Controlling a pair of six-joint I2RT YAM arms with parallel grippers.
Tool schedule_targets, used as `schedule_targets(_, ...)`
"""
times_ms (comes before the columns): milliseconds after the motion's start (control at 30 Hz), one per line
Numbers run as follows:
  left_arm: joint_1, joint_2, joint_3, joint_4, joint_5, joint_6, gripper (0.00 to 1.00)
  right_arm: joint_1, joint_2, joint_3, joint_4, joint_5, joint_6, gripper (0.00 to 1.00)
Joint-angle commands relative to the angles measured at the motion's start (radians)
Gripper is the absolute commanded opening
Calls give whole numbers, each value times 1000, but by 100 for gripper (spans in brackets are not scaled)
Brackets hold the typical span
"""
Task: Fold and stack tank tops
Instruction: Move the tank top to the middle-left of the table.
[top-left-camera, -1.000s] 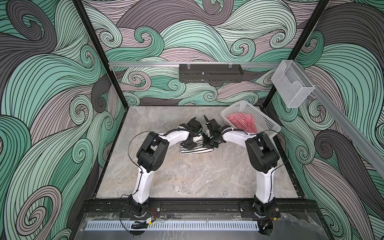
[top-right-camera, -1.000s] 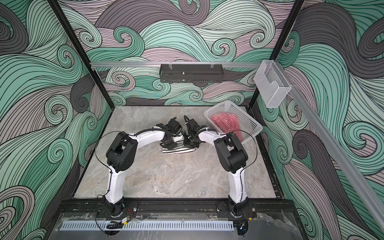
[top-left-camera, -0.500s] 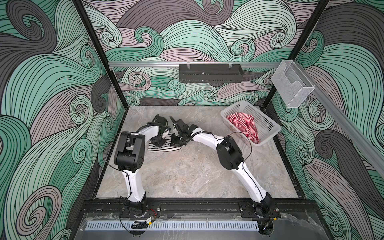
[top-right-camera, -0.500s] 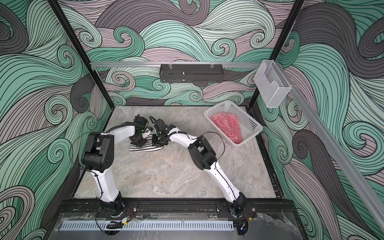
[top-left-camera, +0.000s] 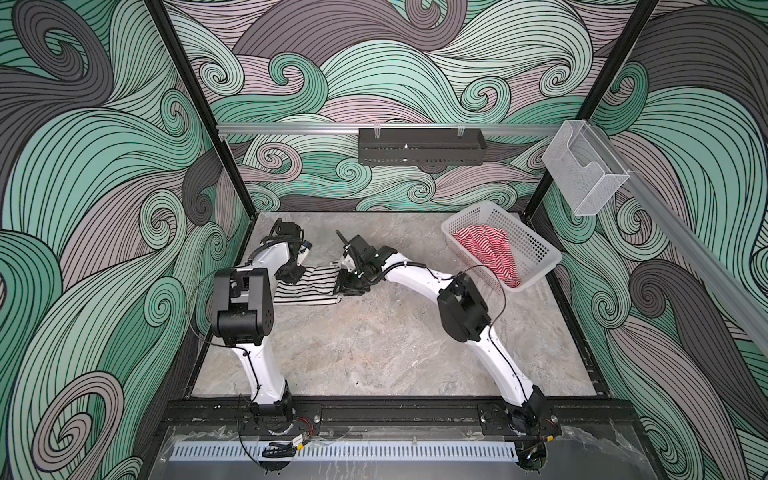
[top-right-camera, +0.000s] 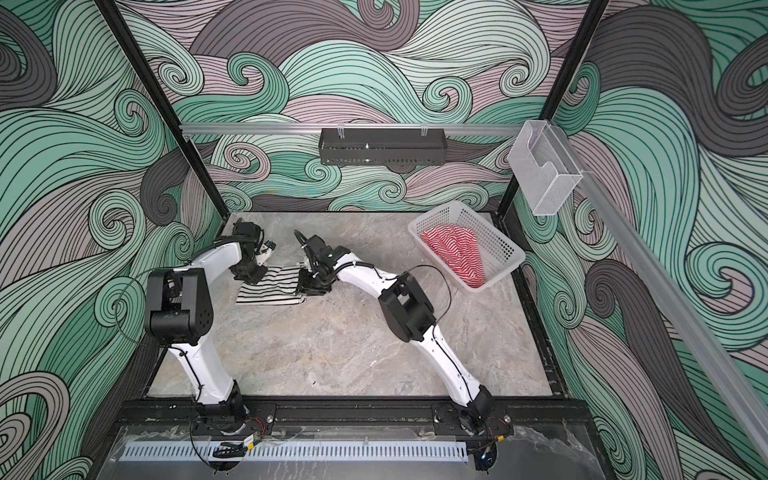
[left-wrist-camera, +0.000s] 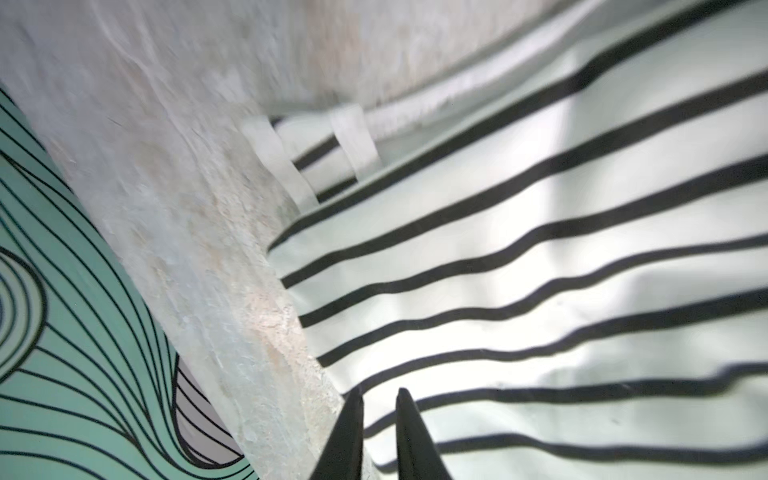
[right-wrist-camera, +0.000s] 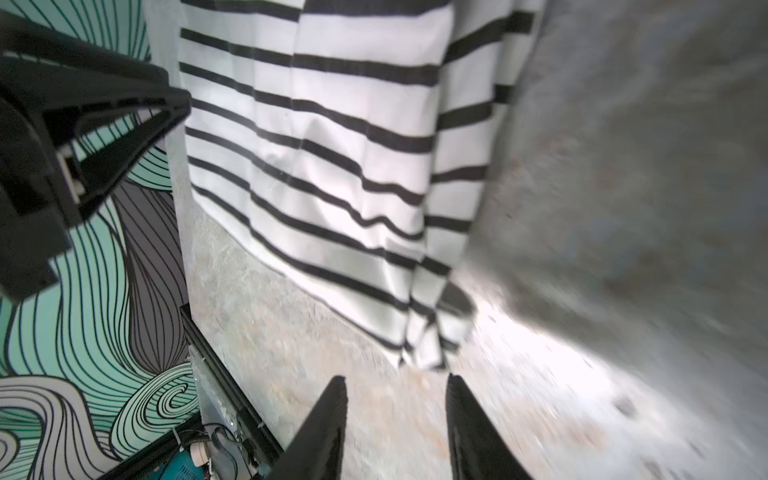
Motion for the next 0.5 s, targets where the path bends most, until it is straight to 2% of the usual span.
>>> schedule_targets(0,-68,-93,47,-122,171,-42,20,-106,-197,-173,58,83,-16,46)
schedule_targets(100,-168,-113,34,-147,223,-72,21,-197,-310,-311,33,177,-39,48)
schedule_targets(233,-280,-94,7,-146,272,-105,21,-291,-405,-405,-22,331,-81,52)
schedule_targets(300,-314,-67,-5,-132,292,-122,21,-332,-441,-443,-23,395,-90,53)
schedule_targets(467,-362,41,1,-70,241,-138,21,-436,-488,-499,-14,487,-98,54)
